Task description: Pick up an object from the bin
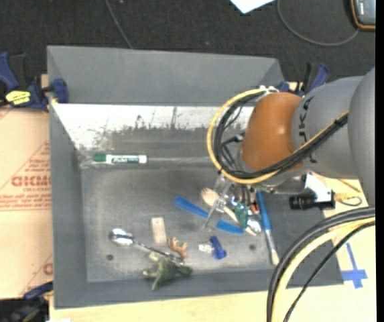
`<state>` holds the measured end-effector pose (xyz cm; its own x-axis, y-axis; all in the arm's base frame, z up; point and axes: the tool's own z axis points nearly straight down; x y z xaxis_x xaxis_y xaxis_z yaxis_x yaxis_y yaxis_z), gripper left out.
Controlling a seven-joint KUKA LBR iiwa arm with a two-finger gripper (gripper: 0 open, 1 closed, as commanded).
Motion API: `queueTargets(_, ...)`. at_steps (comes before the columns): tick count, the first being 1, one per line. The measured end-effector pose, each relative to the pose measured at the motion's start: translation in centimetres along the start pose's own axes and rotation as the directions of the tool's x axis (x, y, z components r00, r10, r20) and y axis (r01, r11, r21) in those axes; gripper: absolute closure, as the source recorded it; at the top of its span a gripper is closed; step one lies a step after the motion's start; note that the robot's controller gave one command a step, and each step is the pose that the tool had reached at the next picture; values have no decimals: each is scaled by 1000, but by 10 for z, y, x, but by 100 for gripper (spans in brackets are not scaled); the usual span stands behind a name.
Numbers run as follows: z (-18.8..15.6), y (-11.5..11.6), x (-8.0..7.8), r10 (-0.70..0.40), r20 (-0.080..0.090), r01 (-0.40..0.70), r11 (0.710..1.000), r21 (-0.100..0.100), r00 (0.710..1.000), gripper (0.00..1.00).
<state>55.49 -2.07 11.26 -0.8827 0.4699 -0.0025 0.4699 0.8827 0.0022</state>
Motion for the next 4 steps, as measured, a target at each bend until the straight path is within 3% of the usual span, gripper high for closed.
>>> queueTargets(1,35,-14,-5,-106,9,106,994,0,994,0)
queueTargets(2,42,-6,25,304,0,-304,953,-2,953,100)
queueTargets(3,41,-7,25,304,0,-304,953,-2,953,100)
queueTargets(4,14,-8,27,301,-7,-301,954,6,954,100)
